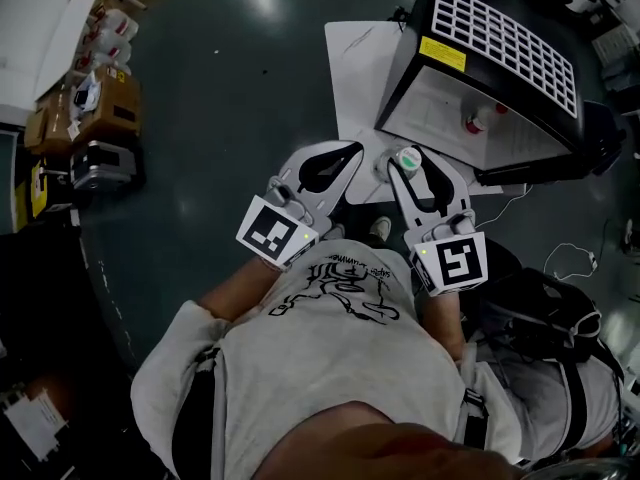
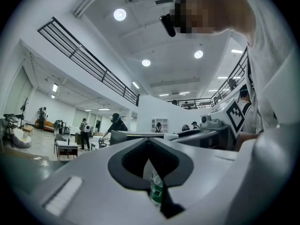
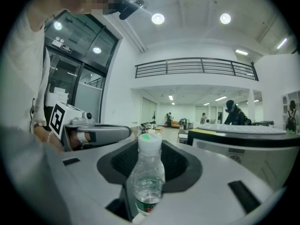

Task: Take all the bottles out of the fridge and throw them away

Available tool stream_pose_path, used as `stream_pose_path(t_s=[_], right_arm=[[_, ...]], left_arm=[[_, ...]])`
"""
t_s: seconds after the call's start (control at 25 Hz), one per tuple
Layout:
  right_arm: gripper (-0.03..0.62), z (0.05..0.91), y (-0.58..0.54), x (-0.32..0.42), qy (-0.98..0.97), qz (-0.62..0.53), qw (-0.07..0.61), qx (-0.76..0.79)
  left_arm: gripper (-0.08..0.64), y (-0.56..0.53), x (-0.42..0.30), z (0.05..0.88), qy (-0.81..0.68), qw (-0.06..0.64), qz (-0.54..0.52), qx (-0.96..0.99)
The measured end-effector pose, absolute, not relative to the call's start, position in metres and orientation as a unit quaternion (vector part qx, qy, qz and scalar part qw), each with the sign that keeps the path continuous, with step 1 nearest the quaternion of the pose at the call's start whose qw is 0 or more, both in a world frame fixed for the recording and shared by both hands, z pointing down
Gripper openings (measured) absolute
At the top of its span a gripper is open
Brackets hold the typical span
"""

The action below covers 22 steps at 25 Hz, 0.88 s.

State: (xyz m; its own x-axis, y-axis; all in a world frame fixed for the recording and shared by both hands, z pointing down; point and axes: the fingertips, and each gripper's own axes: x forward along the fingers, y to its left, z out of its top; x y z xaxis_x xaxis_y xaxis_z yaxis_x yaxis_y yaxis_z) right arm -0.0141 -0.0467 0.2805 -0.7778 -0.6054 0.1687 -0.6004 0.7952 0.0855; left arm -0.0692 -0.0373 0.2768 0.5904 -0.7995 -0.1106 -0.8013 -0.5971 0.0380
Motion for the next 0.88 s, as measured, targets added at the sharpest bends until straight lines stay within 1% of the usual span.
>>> stream_pose_path(t_s=[0.52,0.88], right_arm=[[0.155,0.282,-0.032,-0.089,-0.966,-0.023,0.094,0.240],[0.155,0.283,-0.024,-0.120,-0.980,-0.031,0.092,0.176]], left_arm=[[0.008,-0.013,-0.145,0.280,0.527,0.012,0.059,-0.848],[0.008,0.002,-0.171,0.280,0.578,0.014,0.057,-0.814]])
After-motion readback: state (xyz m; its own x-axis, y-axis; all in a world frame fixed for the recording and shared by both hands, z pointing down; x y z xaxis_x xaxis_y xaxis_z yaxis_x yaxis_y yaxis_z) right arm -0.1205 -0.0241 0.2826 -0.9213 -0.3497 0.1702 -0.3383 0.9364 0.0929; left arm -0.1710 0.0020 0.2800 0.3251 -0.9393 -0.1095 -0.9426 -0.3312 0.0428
